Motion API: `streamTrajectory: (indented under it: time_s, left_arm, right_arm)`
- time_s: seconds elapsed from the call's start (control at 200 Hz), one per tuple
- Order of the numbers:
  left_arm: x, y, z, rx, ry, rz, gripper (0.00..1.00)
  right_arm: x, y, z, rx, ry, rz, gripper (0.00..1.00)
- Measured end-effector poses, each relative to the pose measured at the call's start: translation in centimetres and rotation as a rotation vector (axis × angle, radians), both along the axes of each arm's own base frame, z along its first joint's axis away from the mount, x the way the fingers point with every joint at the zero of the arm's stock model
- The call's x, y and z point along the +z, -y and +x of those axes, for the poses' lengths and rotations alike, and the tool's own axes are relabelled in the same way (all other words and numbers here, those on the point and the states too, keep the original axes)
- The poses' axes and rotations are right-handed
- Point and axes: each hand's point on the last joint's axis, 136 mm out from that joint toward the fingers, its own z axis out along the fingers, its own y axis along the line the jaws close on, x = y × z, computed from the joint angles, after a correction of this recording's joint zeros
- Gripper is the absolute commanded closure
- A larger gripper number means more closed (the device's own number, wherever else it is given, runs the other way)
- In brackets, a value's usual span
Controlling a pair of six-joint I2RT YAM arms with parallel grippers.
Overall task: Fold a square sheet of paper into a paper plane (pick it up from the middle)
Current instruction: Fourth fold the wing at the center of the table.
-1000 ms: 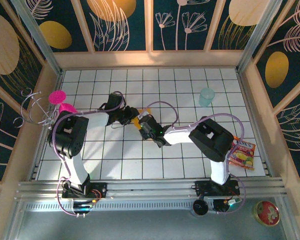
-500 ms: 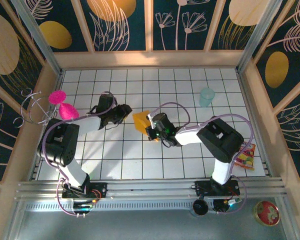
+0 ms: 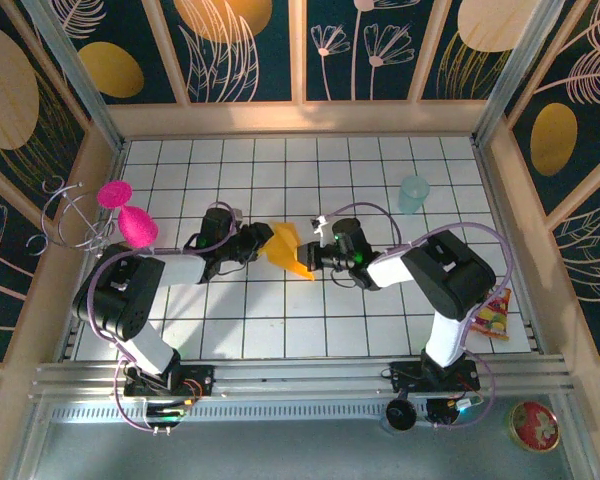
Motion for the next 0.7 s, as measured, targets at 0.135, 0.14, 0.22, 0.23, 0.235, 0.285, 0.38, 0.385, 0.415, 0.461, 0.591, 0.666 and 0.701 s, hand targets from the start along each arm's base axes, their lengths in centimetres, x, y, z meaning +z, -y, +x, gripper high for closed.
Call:
streamTrajectory:
  time_s: [0.135,0.14,0.22,0.23,0.235,0.285,0.38,0.385,0.415,0.461,0.591,0.666,0.701]
  left_arm:
    - [0.4,1.4,-0.3,-0.023,0.016,-0.036,0.59]
    - [0.4,1.4,-0.3,-0.024,0.016,-0.037,0.59]
    - [0.0,2.0,-0.6,-0.037,0.007,-0.041,0.59]
    - [-0.1,2.0,-0.6,-0.038,0.006,-0.041,0.59]
    - [-0.1,2.0,-0.6,-0.038,0.006,-0.041,0.58]
    - [-0.4,2.2,-0.7,-0.042,0.0,-0.04,0.58]
    - [-1.3,2.4,-0.9,-0.049,-0.018,-0.031,0.55]
    - [-1.3,2.5,-0.9,-0.049,-0.019,-0.031,0.55]
    - [-1.5,2.5,-1.0,-0.05,-0.024,-0.028,0.54]
    - [-1.7,2.5,-1.1,-0.051,-0.029,-0.025,0.52]
    - [-2.2,2.5,-1.1,-0.058,-0.028,0.007,0.47]
    - [-2.3,2.5,-1.1,-0.063,-0.026,0.026,0.45]
    - [-2.3,2.5,-1.0,-0.066,-0.023,0.033,0.44]
  right_arm:
    - [0.0,0.7,0.0,-0.008,-0.046,0.065,1.0]
    - [0.0,0.7,0.0,-0.007,-0.049,0.068,1.0]
    - [-0.3,0.9,-0.1,-0.011,-0.078,0.09,1.0]
    - [-0.2,0.9,-0.1,-0.011,-0.078,0.092,1.0]
    - [-0.2,0.9,-0.1,-0.01,-0.081,0.094,1.0]
    - [-0.2,0.9,-0.1,-0.01,-0.092,0.107,1.0]
    - [-0.2,0.8,-0.2,-0.007,-0.114,0.132,1.0]
    - [-0.2,0.8,-0.2,-0.007,-0.115,0.133,1.0]
    - [-0.2,0.8,-0.2,-0.007,-0.123,0.141,1.0]
    - [-0.4,0.8,-0.2,-0.006,-0.133,0.149,1.0]
    - [-0.9,0.9,-0.1,-0.016,-0.18,0.163,1.0]
    - [-1.1,1.0,-0.1,-0.021,-0.201,0.169,1.0]
    - [-1.2,1.0,-0.2,-0.022,-0.21,0.171,1.0]
